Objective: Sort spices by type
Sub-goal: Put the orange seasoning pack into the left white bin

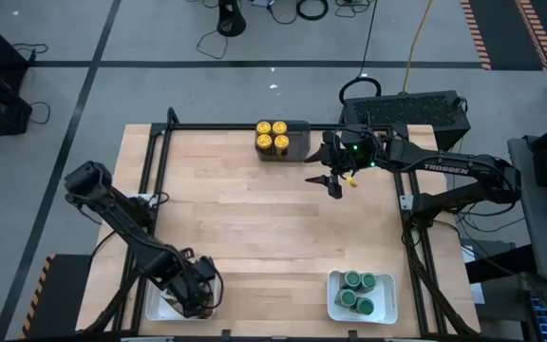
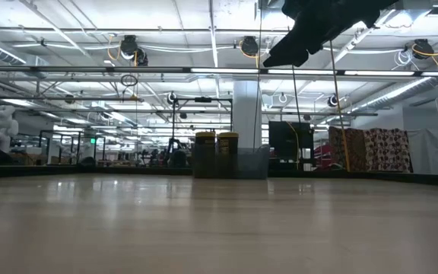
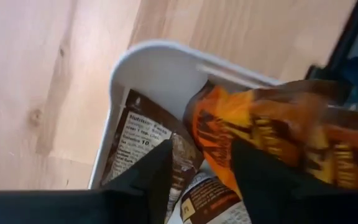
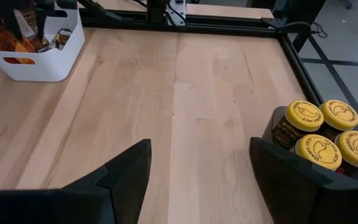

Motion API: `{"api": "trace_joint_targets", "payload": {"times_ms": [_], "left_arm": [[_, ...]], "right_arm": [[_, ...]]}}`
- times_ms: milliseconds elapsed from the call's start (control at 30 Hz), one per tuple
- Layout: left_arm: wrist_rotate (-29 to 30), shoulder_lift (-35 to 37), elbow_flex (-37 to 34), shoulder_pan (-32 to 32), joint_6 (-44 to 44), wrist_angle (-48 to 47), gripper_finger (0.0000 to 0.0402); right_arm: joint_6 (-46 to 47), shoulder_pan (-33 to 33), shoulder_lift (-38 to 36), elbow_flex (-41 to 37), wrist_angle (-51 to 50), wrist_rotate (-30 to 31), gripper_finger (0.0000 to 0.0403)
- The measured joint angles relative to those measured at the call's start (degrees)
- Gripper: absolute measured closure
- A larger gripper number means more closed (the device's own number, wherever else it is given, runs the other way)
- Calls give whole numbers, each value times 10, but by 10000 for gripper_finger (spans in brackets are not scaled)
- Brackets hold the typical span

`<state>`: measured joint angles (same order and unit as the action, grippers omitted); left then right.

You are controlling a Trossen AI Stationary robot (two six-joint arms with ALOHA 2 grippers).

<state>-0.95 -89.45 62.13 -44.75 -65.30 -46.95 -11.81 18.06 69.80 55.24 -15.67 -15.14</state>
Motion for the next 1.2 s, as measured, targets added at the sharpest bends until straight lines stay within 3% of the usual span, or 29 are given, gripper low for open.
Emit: {"api": "trace_joint_targets", "payload": {"times_ms": [200,367,600,833,1067,1200], "left_arm": [[-63,-44,-1,-6,15,0,185],[-65,-62,-1,-24,48,-1,169],[-43,-83,-1,-38,49,-1,168],[-51,-127,0,-40,116,1,168],[-55,-150,2,-26,121,0,170],[-54,-152,1,-26,121,1,201]], "right_arm": [[0,0,0,0,-1,0,149],[-9,0,0,1,-12,0,149],[-15,0,0,1,-19,0,149],[-15,0,0,1,-20,0,149],[-14,0,0,1,-26,0,149],[-14,0,0,1,-23,0,149]]}}
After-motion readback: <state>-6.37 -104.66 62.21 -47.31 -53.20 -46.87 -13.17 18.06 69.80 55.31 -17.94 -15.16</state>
